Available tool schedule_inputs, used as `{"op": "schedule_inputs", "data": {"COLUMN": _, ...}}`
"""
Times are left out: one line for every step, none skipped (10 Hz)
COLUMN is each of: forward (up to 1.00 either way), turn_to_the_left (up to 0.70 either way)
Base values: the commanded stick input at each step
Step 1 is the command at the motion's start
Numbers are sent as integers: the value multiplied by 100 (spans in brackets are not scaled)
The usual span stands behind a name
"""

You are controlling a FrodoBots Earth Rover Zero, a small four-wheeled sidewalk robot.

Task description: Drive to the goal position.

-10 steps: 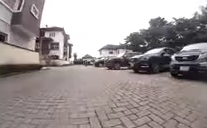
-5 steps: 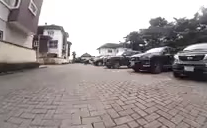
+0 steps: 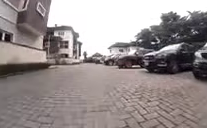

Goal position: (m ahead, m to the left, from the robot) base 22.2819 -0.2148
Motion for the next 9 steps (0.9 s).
{"op": "schedule_inputs", "data": {"forward": 70, "turn_to_the_left": 0}}
{"op": "schedule_inputs", "data": {"forward": 70, "turn_to_the_left": 0}}
{"op": "schedule_inputs", "data": {"forward": 70, "turn_to_the_left": 0}}
{"op": "schedule_inputs", "data": {"forward": 70, "turn_to_the_left": 0}}
{"op": "schedule_inputs", "data": {"forward": 70, "turn_to_the_left": 0}}
{"op": "schedule_inputs", "data": {"forward": 70, "turn_to_the_left": 0}}
{"op": "schedule_inputs", "data": {"forward": 70, "turn_to_the_left": 0}}
{"op": "schedule_inputs", "data": {"forward": 70, "turn_to_the_left": 0}}
{"op": "schedule_inputs", "data": {"forward": 70, "turn_to_the_left": 0}}
